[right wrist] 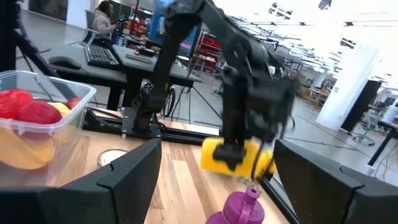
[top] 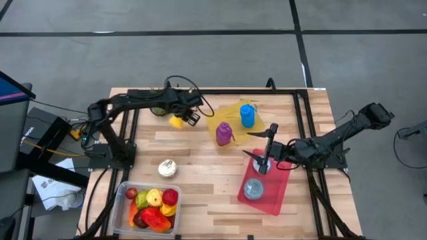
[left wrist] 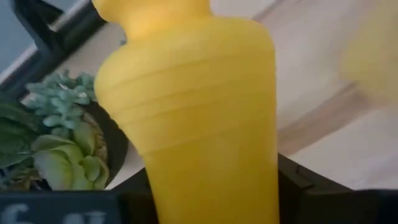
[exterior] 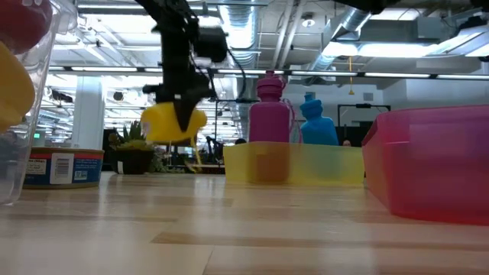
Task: Pick & Place Food Item
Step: Put the yellow tumbler into the yellow bin
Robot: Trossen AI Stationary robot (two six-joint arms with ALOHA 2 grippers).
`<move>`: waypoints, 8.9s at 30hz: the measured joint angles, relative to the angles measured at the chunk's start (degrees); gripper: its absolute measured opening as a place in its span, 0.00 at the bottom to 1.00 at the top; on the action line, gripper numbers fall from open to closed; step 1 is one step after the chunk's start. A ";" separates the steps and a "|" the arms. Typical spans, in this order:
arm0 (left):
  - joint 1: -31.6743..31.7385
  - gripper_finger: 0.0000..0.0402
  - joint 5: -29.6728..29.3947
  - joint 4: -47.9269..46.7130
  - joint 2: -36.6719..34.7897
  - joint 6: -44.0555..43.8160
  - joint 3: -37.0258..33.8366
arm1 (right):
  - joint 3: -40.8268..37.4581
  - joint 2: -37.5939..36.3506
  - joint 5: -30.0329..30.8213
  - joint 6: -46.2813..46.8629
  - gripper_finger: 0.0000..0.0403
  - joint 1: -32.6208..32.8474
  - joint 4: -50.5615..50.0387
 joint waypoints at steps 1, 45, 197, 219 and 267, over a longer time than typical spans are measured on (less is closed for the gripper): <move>-0.11 0.36 -0.08 0.12 -1.41 -0.12 0.00 | 0.00 0.00 0.03 0.48 0.75 -0.31 0.03; -5.80 0.36 4.66 79.24 -30.29 39.08 -42.85 | 104.34 56.59 -61.42 -3.18 0.75 -50.98 -94.67; -6.60 0.92 7.79 60.87 -54.45 44.51 -44.17 | 97.45 54.76 -51.66 -13.56 0.08 -47.87 -101.38; -6.60 0.92 7.79 60.89 -54.43 43.97 -44.19 | 101.98 54.77 -53.06 -11.50 0.08 -47.91 -112.71; -6.60 0.92 7.77 60.92 -54.43 43.07 -44.22 | 83.67 54.64 -56.38 -13.48 0.08 -51.82 -100.41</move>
